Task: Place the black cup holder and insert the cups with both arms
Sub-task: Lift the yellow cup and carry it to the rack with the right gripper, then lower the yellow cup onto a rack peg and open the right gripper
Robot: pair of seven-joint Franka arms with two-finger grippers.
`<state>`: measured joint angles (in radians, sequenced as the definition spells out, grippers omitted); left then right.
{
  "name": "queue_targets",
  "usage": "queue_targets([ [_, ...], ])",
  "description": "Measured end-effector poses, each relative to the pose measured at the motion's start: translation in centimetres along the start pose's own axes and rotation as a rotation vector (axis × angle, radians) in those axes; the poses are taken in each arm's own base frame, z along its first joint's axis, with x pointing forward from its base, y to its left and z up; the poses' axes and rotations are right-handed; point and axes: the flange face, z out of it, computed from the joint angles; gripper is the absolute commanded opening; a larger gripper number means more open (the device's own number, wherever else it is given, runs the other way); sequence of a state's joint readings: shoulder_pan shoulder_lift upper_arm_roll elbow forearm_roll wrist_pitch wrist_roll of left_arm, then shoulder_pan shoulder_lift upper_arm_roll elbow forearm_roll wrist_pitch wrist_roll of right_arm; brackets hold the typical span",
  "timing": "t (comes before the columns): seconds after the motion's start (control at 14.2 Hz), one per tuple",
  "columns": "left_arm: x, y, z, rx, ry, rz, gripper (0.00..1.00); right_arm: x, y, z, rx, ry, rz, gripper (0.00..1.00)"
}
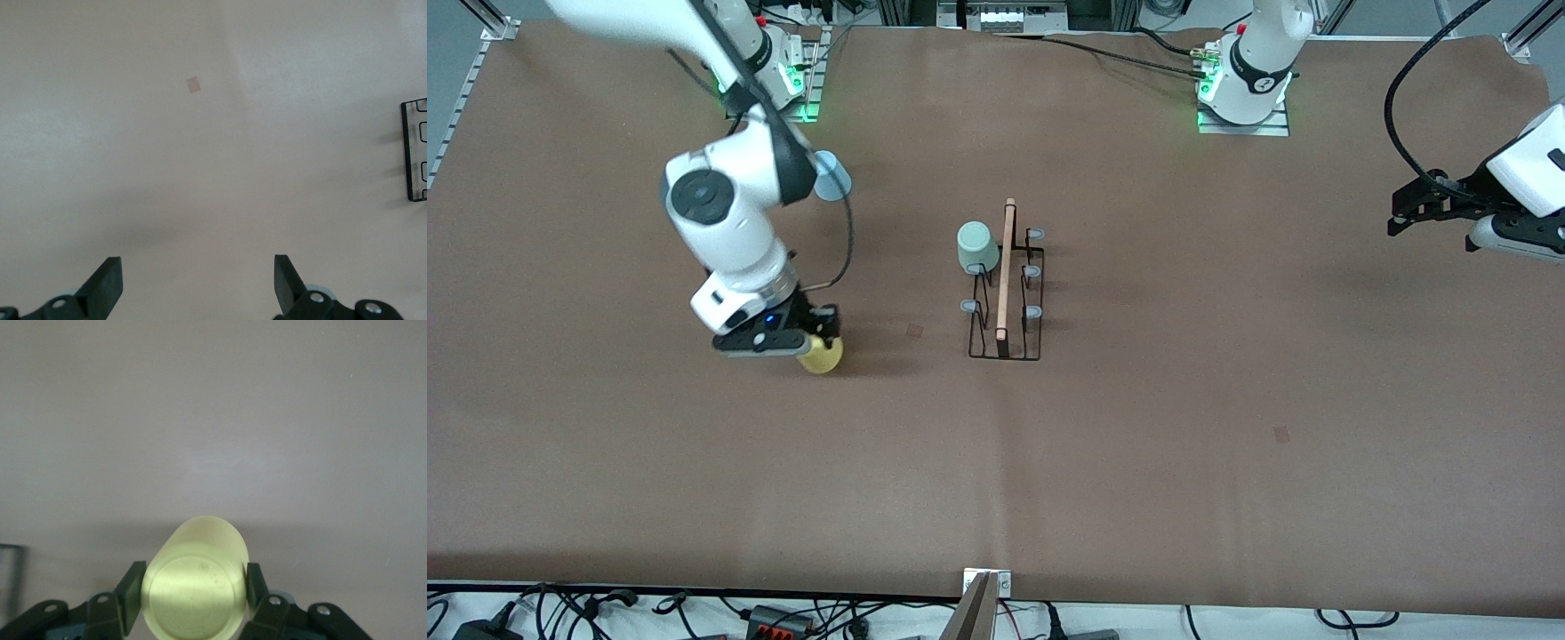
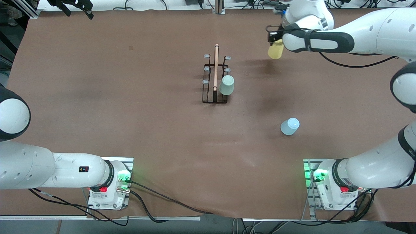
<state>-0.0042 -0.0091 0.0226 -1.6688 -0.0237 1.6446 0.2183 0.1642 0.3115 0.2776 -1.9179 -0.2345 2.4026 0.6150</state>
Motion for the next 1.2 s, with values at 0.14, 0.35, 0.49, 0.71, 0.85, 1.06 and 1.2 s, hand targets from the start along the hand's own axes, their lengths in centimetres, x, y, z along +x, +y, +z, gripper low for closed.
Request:
queue_targets([
  [0.14,0.0,0.0,0.0,0.000,0.000,0.000,1.00,-1.7,-5.9,-4.0,0.033,0.026,0.127,0.00],
  [0.35,0.0,0.0,0.0,0.000,0.000,0.000,1.00,-4.5,-12.9,-6.1,0.094,0.033,0.265,0.00],
  [0.49,0.0,0.0,0.0,0.000,0.000,0.000,1.00,-4.9,-14.9,-6.5,0.118,0.032,0.309,0.00],
  [0.71,0.0,0.0,0.0,0.000,0.000,0.000,1.00,-4.7,-16.2,-5.9,0.130,0.022,0.330,0.00],
  [0.85,0.0,0.0,0.0,0.000,0.000,0.000,1.00,-5.3,-17.1,-4.9,0.134,0.009,0.336,0.00],
  [1.06,0.0,0.0,0.0,0.000,0.000,0.000,1.00,-5.9,-17.8,-4.3,0.134,-0.002,0.335,0.00],
  [1.2,0.0,0.0,0.0,0.000,0.000,0.000,1.00,-6.1,-18.1,-4.3,0.136,-0.005,0.333,0.00],
])
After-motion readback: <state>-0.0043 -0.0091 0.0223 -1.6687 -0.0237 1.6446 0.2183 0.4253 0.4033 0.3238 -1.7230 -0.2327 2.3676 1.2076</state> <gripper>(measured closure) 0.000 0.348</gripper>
